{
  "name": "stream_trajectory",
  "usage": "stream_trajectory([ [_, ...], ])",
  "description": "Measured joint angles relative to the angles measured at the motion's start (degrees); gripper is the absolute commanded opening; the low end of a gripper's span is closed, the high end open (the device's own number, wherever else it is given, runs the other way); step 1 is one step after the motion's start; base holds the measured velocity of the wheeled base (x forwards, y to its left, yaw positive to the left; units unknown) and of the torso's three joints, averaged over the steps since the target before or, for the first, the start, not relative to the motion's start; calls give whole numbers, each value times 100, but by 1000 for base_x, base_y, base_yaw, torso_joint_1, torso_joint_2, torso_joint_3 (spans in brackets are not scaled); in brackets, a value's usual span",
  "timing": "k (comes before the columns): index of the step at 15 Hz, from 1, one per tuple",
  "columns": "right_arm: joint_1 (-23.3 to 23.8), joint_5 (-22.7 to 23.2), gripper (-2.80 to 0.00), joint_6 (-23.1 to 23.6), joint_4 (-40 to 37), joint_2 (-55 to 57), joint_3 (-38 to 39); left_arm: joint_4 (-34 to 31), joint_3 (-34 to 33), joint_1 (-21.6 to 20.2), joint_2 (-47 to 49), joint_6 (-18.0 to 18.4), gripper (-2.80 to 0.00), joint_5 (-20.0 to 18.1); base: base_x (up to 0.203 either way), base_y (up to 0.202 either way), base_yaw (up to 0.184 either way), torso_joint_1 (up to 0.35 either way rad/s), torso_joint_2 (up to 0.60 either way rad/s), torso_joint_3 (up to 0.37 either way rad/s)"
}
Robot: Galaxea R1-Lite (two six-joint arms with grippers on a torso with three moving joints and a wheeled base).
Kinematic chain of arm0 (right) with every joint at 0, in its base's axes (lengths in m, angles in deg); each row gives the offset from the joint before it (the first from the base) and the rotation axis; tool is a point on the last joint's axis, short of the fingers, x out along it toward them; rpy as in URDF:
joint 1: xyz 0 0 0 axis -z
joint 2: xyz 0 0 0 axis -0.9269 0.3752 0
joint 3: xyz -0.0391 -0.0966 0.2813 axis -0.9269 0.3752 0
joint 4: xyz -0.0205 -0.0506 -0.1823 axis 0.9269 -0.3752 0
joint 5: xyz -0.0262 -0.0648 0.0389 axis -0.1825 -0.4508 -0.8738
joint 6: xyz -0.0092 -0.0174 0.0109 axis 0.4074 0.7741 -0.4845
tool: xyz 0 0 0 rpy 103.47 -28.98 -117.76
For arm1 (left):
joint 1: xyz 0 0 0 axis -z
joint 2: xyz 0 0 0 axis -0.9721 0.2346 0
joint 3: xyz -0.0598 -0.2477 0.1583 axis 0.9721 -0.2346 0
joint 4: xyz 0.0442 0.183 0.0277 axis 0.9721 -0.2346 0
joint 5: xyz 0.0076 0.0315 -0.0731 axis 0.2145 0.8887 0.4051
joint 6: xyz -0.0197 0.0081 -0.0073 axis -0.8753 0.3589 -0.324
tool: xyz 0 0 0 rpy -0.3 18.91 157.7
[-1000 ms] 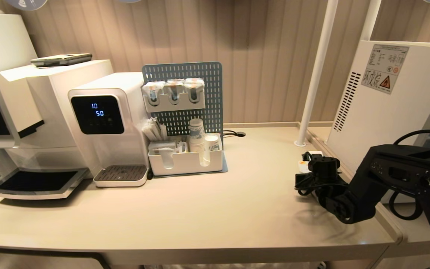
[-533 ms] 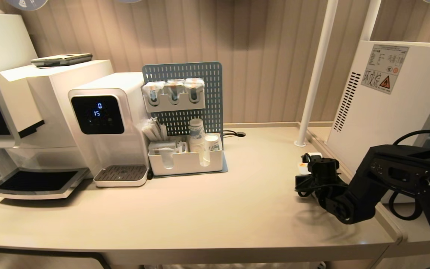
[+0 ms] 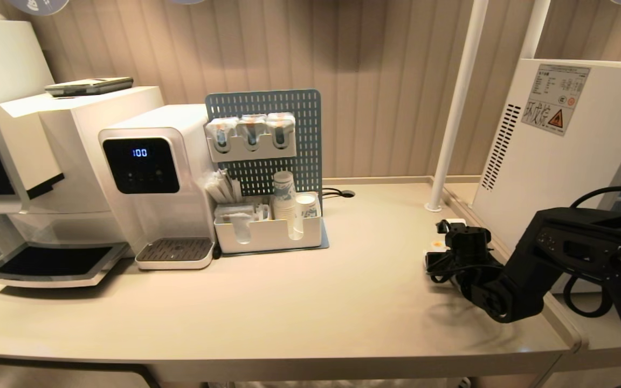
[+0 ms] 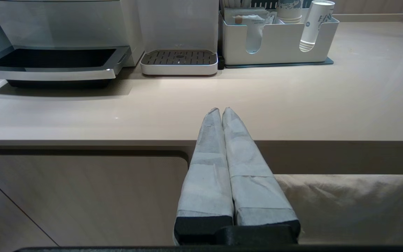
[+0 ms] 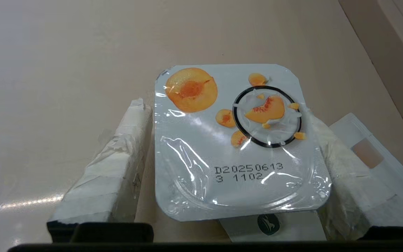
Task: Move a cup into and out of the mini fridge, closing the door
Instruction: Place the yoghurt on the table
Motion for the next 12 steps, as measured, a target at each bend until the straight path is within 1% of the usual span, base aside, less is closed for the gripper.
stream_trajectory([
  [3,1,56,0,-46,15,-249,205,0,0,0,0,0,-280,-1,0,0,0,0,0,0],
  [5,23,133,0,-100,-13,-637,421,0,0,0,0,0,-280,-3,0,0,0,0,0,0],
  [9,-41,350,0,-242,-75,-2063,1285,0,0,0,0,1,-280,-2,0,0,0,0,0,0],
  [10,-99,367,-280,-255,-142,-2516,1530,0,0,0,0,1,-280,-2,0,0,0,0,0,0],
  [12,-236,389,-280,-273,-479,-3593,1956,0,0,0,0,0,-280,0,0,0,0,0,0,0],
])
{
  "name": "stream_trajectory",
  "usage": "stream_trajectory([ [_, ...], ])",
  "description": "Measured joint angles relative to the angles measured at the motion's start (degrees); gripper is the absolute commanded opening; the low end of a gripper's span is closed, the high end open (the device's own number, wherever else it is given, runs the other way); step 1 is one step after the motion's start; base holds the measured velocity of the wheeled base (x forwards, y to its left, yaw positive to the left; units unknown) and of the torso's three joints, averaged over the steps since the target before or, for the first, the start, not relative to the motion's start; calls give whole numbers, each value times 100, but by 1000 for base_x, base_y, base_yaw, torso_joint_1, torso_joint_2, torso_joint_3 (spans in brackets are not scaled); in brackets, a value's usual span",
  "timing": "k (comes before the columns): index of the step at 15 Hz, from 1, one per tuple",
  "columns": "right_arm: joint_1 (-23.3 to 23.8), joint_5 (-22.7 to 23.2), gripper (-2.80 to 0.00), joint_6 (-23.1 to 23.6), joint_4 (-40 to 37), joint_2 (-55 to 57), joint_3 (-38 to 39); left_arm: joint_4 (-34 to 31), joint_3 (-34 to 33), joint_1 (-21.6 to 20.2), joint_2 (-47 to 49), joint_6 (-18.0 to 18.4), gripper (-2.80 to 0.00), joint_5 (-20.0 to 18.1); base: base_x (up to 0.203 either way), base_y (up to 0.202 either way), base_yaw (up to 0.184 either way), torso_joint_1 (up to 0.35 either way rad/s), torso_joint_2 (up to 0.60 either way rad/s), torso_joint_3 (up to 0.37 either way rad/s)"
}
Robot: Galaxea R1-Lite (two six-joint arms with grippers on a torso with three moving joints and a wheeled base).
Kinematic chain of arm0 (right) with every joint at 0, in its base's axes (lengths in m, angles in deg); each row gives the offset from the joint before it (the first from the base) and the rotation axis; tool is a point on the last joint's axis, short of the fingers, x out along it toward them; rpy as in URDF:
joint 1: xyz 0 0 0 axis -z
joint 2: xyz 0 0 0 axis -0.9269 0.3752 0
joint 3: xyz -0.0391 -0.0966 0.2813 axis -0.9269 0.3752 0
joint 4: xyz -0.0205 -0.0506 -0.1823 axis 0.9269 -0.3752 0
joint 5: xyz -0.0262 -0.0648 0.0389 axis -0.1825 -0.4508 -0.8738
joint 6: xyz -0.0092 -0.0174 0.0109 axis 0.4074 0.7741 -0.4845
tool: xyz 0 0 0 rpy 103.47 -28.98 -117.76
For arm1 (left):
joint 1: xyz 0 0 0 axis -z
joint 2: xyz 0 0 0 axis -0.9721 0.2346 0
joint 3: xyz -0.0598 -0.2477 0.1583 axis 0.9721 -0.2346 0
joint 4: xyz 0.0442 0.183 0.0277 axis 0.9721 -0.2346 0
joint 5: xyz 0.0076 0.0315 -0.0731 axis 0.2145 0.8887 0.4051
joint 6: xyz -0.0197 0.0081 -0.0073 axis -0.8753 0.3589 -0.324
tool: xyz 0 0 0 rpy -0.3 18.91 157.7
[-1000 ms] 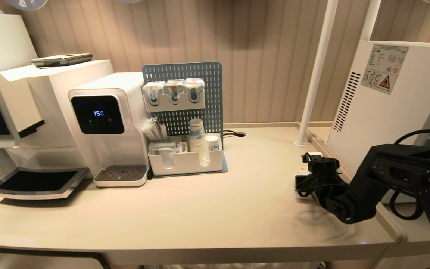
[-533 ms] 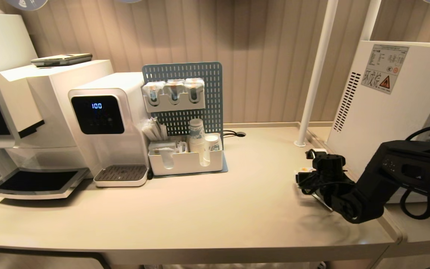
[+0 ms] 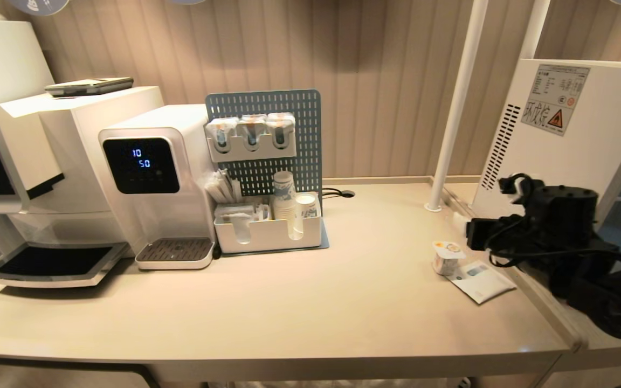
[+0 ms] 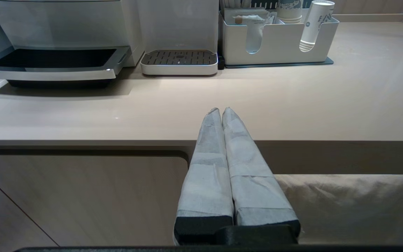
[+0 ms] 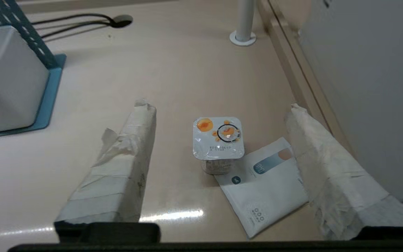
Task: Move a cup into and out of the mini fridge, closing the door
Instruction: Close the freezer door
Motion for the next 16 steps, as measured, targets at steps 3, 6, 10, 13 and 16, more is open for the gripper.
stream_trajectory([
  [3,-285,-7,-280,-64,-1082,-1944,352,0,0,0,0,2,-280,0,0,0,0,0,0,0],
  [6,-541,-231,-280,-310,-2895,-3995,407,0,0,0,0,0,-280,0,0,0,0,0,0,0],
  [10,-733,-1443,-280,-591,-5345,-6157,356,-1,0,0,0,3,-280,0,0,0,0,0,0,0],
  [13,-49,-1706,-280,-585,-6855,-7429,350,0,0,0,0,8,-280,-1,0,0,0,0,0,0],
  [16,622,-1600,-280,-994,-7877,-8353,534,0,0,0,0,6,-280,0,0,0,0,0,0,0],
])
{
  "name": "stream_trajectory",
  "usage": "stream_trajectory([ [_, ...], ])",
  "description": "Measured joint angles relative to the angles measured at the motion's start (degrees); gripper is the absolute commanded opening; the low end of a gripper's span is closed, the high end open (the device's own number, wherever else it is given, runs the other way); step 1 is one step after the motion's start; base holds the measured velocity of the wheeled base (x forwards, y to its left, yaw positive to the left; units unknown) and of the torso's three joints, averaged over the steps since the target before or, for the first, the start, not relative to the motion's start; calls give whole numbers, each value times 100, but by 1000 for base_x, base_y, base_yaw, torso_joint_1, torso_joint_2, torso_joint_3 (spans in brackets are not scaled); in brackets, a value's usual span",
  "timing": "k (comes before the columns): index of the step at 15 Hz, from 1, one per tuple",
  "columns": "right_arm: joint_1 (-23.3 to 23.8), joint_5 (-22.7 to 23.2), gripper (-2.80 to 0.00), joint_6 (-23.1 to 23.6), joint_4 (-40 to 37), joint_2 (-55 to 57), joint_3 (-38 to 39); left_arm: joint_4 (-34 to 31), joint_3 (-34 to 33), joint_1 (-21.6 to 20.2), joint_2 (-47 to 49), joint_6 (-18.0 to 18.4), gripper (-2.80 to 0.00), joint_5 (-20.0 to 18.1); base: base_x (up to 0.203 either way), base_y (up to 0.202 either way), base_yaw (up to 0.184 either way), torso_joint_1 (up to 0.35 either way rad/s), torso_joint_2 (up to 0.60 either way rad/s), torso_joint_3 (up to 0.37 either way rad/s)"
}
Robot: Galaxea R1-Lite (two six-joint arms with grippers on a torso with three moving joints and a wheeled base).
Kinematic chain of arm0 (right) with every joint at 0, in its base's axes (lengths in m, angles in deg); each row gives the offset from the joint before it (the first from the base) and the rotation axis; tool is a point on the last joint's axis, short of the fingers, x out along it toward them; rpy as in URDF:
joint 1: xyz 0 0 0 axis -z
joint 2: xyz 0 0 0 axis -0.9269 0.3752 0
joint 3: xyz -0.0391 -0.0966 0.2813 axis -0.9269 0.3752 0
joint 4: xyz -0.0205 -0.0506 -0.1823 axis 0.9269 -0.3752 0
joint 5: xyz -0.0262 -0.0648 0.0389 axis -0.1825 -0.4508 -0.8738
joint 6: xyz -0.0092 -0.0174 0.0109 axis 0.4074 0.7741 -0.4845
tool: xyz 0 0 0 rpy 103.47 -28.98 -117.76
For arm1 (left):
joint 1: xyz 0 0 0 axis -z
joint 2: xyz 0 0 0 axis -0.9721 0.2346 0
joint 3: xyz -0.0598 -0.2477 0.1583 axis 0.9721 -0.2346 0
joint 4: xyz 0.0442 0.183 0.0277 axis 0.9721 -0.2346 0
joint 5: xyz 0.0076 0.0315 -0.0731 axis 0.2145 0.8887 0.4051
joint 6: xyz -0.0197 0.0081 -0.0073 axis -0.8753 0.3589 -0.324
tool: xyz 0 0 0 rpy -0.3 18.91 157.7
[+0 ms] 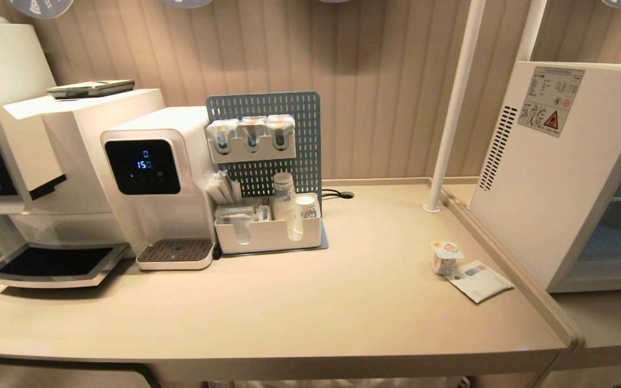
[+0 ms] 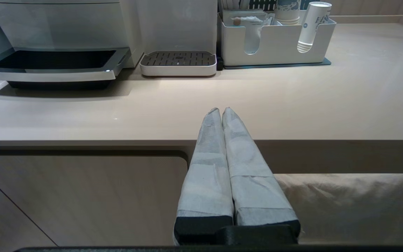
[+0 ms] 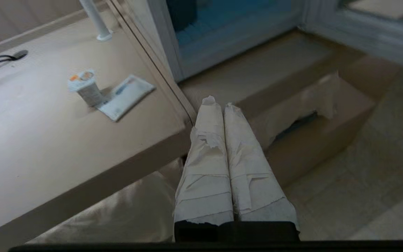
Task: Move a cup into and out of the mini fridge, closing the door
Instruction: Close the freezer door
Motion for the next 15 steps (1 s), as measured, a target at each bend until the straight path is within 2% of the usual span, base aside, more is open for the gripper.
stream_trajectory([
  [1,115,53,-280,-245,-262,-147,83,0,0,0,0,2,-280,-2,0,0,0,0,0,0],
  [2,171,99,-280,-299,-318,-241,56,0,0,0,0,2,-280,-1,0,0,0,0,0,0],
  [7,227,403,-280,-206,-1153,-406,-749,0,0,0,0,7,-280,0,0,0,0,0,0,0],
  [9,437,635,-280,-170,-1225,-411,-823,0,0,0,0,9,-280,-2,0,0,0,0,0,0],
  [12,1255,1762,-280,26,-1195,-430,-747,0,0,0,0,3,-280,-3,0,0,0,0,0,0],
  [13,1346,2059,-280,34,-1016,-444,-558,0,0,0,0,7,-280,0,0,0,0,0,0,0],
  [15,1363,2493,-280,128,-157,-465,-58,0,0,0,0,8,-280,-2,0,0,0,0,0,0],
])
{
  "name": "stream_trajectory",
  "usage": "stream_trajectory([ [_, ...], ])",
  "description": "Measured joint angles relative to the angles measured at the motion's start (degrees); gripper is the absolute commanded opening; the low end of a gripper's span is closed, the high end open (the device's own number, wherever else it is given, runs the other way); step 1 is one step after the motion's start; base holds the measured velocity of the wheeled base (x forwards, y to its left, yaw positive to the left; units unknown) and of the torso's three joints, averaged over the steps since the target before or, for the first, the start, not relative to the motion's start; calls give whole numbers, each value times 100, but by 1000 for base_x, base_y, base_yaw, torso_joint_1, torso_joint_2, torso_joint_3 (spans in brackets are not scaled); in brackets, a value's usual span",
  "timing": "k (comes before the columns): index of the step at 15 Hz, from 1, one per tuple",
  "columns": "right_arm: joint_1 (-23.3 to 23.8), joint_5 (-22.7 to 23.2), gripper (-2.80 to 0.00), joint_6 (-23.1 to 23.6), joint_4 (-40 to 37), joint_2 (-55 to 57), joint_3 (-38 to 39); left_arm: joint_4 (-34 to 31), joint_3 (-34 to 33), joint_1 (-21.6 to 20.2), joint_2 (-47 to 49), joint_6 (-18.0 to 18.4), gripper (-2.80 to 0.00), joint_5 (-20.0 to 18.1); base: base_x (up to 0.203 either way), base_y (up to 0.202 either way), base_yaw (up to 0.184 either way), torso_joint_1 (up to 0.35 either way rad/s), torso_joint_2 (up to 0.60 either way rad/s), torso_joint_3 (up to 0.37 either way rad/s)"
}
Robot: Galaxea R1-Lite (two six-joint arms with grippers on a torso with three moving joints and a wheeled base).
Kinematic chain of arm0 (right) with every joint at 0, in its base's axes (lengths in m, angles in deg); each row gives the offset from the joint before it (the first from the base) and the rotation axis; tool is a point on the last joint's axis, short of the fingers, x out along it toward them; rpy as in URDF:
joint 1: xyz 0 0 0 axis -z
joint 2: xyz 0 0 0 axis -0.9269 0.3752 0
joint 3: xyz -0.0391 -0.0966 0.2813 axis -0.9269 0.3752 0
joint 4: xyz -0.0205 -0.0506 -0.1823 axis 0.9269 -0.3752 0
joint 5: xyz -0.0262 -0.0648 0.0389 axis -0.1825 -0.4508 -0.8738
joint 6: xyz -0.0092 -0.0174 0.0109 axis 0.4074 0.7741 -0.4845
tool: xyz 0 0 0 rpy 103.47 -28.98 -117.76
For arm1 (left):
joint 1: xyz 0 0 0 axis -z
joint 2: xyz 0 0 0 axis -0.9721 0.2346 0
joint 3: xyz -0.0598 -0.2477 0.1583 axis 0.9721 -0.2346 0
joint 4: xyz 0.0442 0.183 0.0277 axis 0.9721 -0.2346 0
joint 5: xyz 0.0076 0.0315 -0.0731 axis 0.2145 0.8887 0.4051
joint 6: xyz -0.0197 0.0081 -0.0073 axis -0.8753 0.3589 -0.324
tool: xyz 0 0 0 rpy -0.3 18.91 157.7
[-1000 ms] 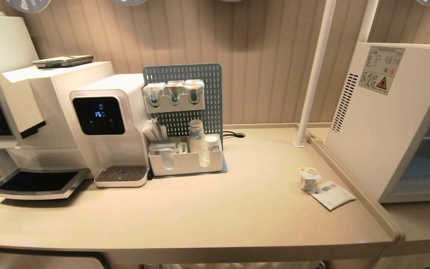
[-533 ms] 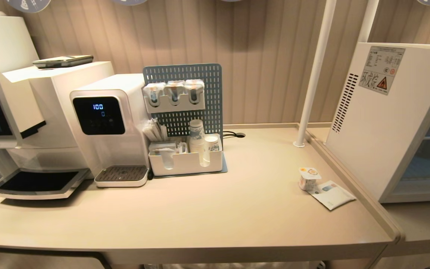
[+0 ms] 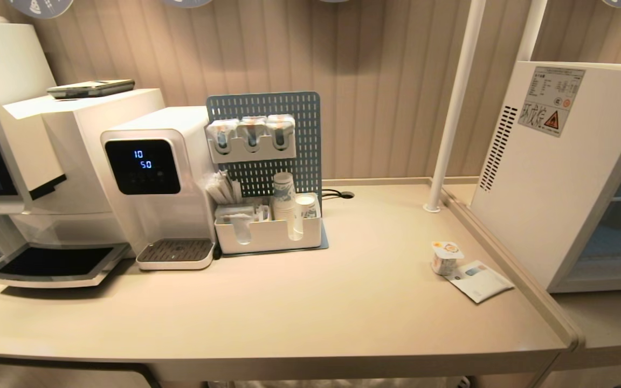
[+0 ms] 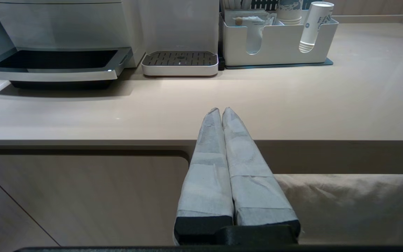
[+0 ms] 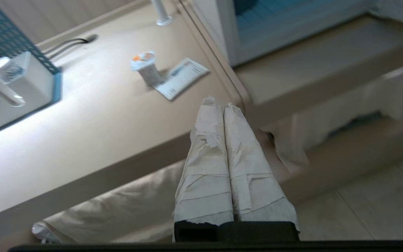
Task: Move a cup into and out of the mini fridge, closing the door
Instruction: Close the freezer door
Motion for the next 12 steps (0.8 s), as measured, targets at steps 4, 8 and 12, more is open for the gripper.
stream_trajectory([
  [4,-615,229,-280,167,821,-417,670,0,0,0,0,2,-280,0,0,0,0,0,0,0],
  [8,-650,-9,-280,635,1827,-1303,1857,0,0,0,0,0,-280,1,0,0,0,0,0,0],
  [12,-629,548,-280,1261,3165,-1534,2930,0,0,0,0,-1,-280,0,0,0,0,0,0,0],
])
